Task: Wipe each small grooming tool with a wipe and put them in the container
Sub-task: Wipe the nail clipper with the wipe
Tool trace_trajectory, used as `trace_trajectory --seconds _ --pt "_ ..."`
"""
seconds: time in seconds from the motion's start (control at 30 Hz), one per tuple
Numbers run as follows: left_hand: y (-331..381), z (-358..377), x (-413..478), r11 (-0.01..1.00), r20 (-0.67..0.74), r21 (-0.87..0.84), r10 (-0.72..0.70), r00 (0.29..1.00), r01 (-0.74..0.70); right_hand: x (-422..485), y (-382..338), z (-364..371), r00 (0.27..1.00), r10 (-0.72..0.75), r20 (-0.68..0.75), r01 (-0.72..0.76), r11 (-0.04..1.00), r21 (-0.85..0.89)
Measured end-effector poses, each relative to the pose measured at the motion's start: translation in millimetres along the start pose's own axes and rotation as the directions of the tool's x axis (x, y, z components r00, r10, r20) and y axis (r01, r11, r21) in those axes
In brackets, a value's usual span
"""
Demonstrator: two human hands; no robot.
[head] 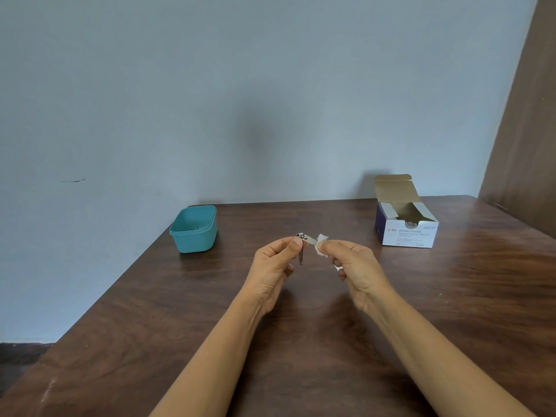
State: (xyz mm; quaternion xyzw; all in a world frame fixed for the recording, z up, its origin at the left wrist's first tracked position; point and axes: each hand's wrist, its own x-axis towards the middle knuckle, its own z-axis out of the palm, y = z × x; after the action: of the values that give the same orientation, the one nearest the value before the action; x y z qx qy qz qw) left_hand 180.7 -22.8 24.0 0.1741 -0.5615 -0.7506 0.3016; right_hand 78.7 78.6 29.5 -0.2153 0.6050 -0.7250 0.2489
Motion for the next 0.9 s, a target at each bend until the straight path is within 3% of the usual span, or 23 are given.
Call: trace_trajectory --seconds 0.27,0.6,0.9 --pt "1 -1 -1 0.999 0.051 0.025 -0.038 0.998 0.036 2 7 2 0.971 0.187 0.147 -0.166 0.976 -0.143" --pt "1 -4 1 0.998 0.081 0.012 -0.064 0.995 0.063 3 6 -4 0.932 0.253 0.261 -0.197 0.954 -0.224" --pt "5 -7 1 0.986 0.05 -0.08 -0.143 0.988 0.147 12 10 -10 0.943 0.293 0.157 -0.265 0.948 -0.175"
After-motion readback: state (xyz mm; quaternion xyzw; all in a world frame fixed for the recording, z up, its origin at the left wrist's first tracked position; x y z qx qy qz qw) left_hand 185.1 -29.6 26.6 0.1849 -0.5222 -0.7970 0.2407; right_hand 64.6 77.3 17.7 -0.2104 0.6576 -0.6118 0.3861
